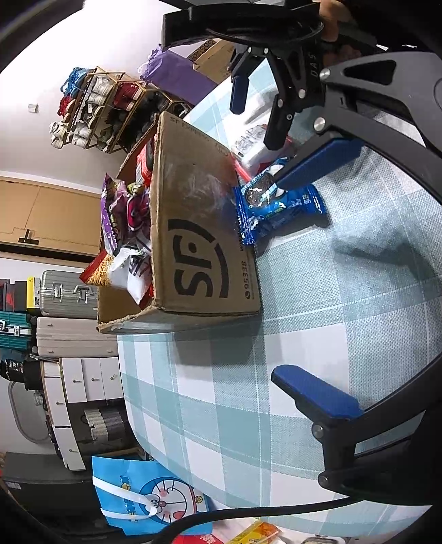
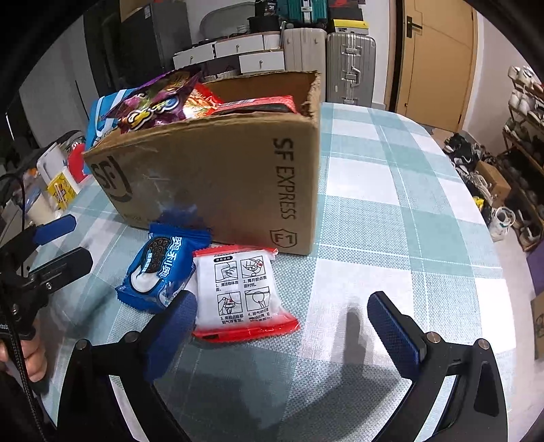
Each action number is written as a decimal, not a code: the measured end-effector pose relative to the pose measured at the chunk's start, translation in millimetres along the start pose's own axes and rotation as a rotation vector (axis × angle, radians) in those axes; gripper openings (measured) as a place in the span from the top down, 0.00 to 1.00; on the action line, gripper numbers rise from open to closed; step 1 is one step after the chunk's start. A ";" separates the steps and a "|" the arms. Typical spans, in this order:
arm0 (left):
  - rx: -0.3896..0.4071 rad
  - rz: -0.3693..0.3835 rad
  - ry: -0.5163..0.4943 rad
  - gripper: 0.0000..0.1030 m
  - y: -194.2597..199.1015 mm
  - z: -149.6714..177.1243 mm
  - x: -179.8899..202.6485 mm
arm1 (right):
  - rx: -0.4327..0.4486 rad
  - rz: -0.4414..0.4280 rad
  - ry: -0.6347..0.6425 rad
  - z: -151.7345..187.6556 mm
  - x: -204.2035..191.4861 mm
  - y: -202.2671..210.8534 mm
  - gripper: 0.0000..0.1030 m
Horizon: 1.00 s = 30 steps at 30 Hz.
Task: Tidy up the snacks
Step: 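Move both tools back toward the blue cookie packet and white bread packet, then grasp the white-and-red bread packet with the right tool, then grasp the blue Oreo cookie packet with the left tool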
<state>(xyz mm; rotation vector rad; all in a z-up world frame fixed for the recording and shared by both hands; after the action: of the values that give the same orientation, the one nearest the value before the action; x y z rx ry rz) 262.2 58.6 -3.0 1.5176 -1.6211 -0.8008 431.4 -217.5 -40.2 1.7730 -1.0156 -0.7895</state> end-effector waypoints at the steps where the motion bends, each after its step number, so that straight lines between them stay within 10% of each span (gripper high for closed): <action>1: -0.002 0.000 0.001 0.00 -0.8 0.1 -0.3 | -0.001 -0.004 0.005 -0.3 -2.1 -0.7 0.00; 7: -0.012 0.004 0.002 0.00 -4.4 1.4 0.1 | -0.003 0.007 0.035 1.3 -10.2 -3.9 0.06; 18: -0.015 0.009 0.001 0.00 -6.5 1.8 0.9 | 0.014 -0.023 0.110 5.0 -26.0 -0.8 0.46; 30: -0.018 0.010 -0.010 0.00 -8.4 3.6 5.9 | 0.067 -0.087 0.138 6.3 -26.5 21.5 0.54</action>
<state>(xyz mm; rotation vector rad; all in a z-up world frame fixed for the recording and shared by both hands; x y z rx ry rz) 263.4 51.6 -11.3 1.4936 -1.6235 -0.8163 407.6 -201.6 -20.5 1.9119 -0.8882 -0.6823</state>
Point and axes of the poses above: each gripper's, at about its wrist camera, not at the fingertips, and y roughly against the way its jaws point, x to its right, z to its underside, the point moved 2 cm from there along -y, roughly the way its jaws point, and after that the axes turned 15 degrees about -x, right-handed, at the moved point
